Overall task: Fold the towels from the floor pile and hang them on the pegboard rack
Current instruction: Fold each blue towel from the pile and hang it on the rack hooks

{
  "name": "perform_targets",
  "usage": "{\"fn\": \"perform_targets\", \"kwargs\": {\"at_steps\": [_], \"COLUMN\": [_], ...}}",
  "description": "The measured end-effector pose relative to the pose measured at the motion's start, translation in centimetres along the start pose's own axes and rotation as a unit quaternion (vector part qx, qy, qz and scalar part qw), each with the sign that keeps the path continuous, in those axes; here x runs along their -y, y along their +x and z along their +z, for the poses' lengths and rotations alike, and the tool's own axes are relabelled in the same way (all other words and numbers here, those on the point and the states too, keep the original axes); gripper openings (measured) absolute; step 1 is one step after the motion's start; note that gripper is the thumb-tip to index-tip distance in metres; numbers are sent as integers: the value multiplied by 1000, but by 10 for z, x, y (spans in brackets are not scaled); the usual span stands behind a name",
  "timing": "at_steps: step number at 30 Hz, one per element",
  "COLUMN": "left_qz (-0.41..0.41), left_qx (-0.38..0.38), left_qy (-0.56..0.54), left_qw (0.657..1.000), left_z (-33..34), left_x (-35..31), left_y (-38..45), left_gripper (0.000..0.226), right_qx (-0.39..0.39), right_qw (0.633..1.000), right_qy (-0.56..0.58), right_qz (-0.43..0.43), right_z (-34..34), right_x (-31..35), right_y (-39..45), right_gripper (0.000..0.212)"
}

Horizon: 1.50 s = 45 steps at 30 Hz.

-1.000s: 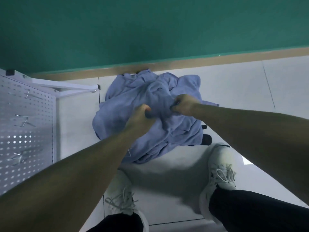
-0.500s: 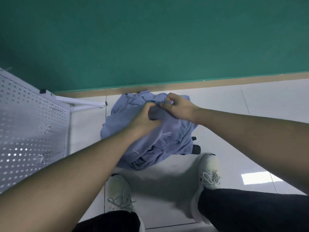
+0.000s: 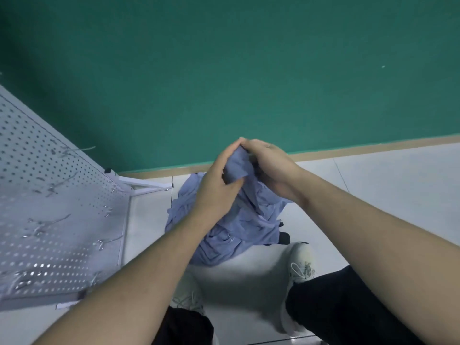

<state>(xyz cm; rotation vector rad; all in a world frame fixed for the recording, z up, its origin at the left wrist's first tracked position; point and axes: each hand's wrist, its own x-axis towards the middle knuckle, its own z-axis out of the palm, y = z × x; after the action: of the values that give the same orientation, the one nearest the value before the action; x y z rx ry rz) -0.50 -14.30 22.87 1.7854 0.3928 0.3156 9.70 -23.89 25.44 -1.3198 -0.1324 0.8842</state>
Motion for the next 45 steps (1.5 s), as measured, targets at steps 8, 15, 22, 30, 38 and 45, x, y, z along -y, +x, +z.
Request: {"fn": "perform_targets", "kwargs": {"at_steps": [8, 15, 22, 30, 38, 45], "left_qz": [-121, -172, -171, -149, -117, 47], "left_qx": [-174, -196, -181, -191, -116, 83], "left_qy": [-166, -274, -367, -252, 0, -1], "left_qw": [963, 926, 896, 937, 986, 995], "left_z": [-1, -5, -13, -31, -29, -16], "left_x": [-21, -31, -37, -23, -16, -33], "left_y": [-23, -32, -28, -22, -18, -30], "left_gripper": [12, 12, 24, 31, 39, 71], "right_qx": [-44, 40, 31, -40, -83, 63], "right_qw": [990, 921, 896, 951, 948, 909], "right_qy": [-103, -375, -430, -289, -203, -312], "right_qz": [-88, -96, -108, -100, -231, -270], "right_z": [0, -8, -13, -28, -11, -4], "right_x": [12, -17, -25, -9, -3, -14], "right_y": [-57, -63, -55, -47, -42, -43], "right_gripper": [22, 30, 26, 11, 25, 26]}}
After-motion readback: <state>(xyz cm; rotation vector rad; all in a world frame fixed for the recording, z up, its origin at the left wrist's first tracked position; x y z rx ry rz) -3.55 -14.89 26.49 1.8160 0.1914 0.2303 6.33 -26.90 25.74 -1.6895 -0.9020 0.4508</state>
